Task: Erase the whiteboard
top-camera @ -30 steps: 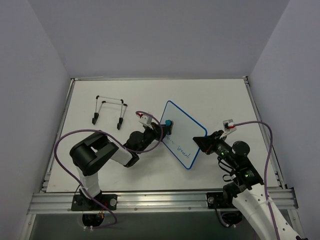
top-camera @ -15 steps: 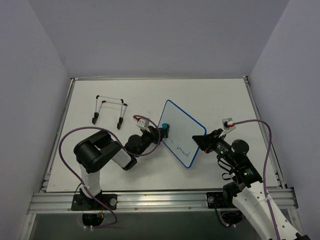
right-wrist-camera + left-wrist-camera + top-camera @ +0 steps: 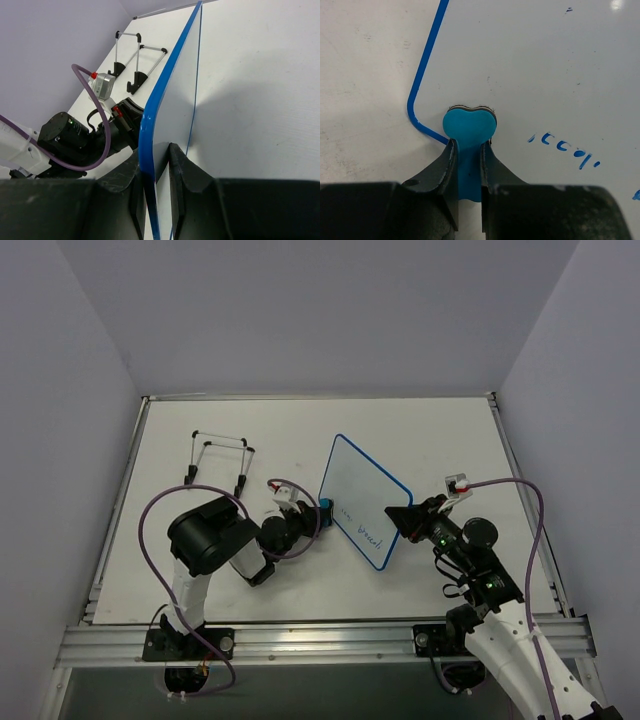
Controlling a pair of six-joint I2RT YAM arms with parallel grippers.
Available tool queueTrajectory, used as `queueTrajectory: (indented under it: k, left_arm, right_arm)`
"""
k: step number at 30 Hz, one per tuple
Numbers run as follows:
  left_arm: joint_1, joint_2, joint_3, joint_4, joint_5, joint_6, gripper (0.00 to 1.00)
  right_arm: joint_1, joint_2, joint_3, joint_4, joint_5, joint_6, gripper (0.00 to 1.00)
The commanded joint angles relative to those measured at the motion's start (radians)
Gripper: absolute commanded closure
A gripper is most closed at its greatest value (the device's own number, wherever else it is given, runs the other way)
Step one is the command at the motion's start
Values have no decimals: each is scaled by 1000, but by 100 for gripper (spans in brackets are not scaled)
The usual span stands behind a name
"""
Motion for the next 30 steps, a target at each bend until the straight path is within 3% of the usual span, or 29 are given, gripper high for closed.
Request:
queueTrajectory:
  k: [1,17,30]
  left_arm:
    - [-71,1,15,107,94,5,98]
    - [-180,-124,98,108,94,72,98]
    - [-248,-141,146,111,99,79,98]
  right_arm:
    - [38,5,46,191,-216,132,100]
    - [41,33,8,228,-212,219,100]
    - [44,68,-15,331,-241,310,100]
